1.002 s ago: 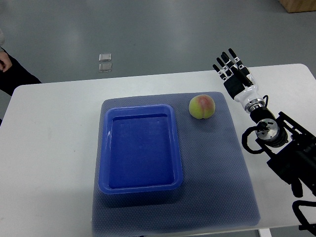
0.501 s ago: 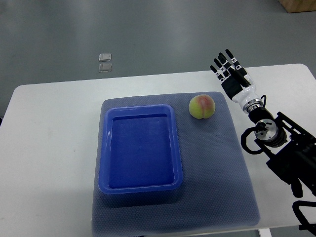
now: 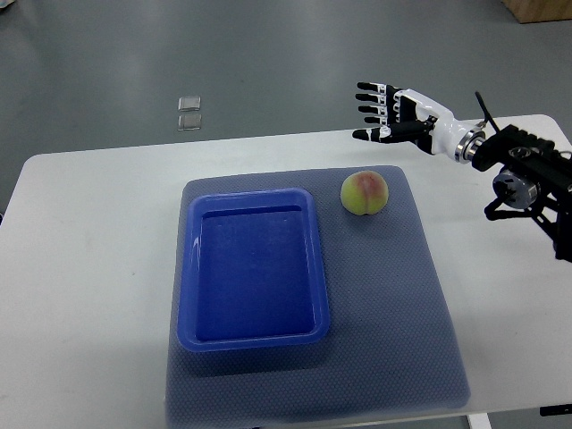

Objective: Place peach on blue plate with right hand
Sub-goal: 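Swing the right hand over the peach and lower it around it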

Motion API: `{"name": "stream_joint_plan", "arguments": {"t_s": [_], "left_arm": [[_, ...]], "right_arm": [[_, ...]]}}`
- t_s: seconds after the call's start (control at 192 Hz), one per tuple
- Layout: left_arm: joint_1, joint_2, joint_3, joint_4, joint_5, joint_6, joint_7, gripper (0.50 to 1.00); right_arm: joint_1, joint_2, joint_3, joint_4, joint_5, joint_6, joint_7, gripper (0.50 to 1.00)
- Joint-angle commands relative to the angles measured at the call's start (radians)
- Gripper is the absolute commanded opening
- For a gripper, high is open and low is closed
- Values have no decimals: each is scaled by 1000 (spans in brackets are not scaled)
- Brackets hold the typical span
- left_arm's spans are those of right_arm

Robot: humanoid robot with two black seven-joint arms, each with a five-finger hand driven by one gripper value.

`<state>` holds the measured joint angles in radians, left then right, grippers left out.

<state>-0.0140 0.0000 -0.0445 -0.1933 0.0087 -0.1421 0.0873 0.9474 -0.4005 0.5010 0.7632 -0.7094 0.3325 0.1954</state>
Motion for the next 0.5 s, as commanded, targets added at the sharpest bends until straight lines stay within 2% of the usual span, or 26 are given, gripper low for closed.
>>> {"name": "stream_joint_plan", "arguments": {"t_s": [0.0, 0.047, 0.052, 0.115, 0.12, 0.193, 0.245, 0.25, 0.282, 0.386, 0.402, 0.496], "left_arm": [[0, 0, 0, -1, 2, -4, 0, 1000], [0, 0, 0, -1, 2, -4, 0, 1000], [0, 0, 0, -1, 2, -4, 0, 1000], [0, 0, 0, -1, 2, -4, 0, 1000], [0, 0, 0, -5, 2, -5, 0, 1000], [0, 0, 0, -5, 2, -5, 0, 1000], [0, 0, 0, -5, 2, -5, 0, 1000], [0, 0, 0, -5, 2, -5, 0, 1000], [0, 0, 0, -6, 2, -5, 0, 1000], [0, 0, 0, -12, 1, -5, 0, 1000], [0, 0, 0, -12, 1, -5, 0, 1000], [0, 0, 2, -15, 1, -5, 0, 1000]], "right_arm": [[178, -75, -223, 24, -156, 49, -33, 936], [179, -75, -223, 24, -156, 49, -33, 936], [277, -93, -369, 37, -183, 86, -56, 936], [303, -95, -404, 41, -186, 92, -60, 936], [403, -95, -546, 45, -188, 111, -82, 936], [522, -77, -696, 47, -182, 114, -93, 936], [522, -77, -696, 47, -182, 114, -93, 936], [566, -54, -735, 54, -179, 122, -96, 936], [584, -37, -753, 57, -179, 123, -97, 936], [593, -12, -783, 59, -180, 122, -99, 936], [593, 28, -815, 59, -186, 109, -120, 936], [591, 69, -852, 59, -188, 100, -136, 936]]}}
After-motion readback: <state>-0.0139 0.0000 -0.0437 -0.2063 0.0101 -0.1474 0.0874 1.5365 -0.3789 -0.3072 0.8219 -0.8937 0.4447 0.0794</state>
